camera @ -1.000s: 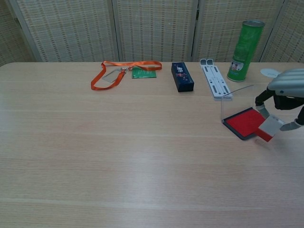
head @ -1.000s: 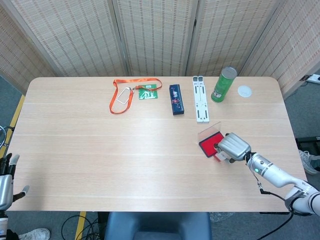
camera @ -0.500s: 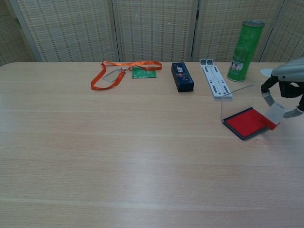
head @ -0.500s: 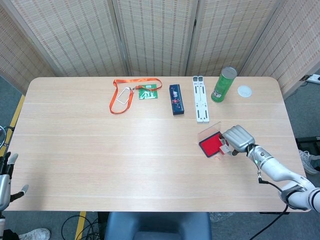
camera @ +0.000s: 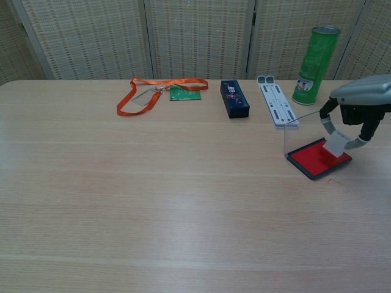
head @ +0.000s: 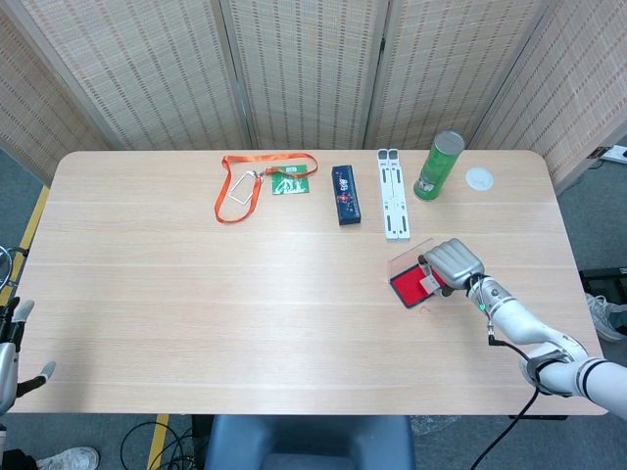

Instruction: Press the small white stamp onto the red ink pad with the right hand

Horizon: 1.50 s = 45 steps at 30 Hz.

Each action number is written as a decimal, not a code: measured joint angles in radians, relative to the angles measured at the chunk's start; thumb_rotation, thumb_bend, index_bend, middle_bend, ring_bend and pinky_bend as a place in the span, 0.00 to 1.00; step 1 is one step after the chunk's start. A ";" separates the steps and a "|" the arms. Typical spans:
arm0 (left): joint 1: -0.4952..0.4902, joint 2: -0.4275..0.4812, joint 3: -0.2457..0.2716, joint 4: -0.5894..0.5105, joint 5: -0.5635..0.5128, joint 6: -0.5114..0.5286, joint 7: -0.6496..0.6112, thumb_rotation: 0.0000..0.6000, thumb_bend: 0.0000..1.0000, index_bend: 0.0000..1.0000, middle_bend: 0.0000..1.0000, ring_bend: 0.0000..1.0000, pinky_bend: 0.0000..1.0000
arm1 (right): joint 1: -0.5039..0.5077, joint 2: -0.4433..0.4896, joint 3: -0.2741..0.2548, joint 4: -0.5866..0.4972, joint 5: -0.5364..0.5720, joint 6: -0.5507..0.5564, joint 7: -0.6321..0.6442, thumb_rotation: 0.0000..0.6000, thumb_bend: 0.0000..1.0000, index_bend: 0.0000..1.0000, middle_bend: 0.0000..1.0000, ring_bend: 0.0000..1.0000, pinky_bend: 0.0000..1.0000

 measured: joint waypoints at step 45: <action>0.014 0.005 0.003 -0.012 0.027 0.027 -0.002 1.00 0.23 0.00 0.06 0.08 0.26 | -0.013 0.012 0.018 -0.038 -0.011 0.035 -0.041 1.00 0.28 0.83 1.00 0.87 0.51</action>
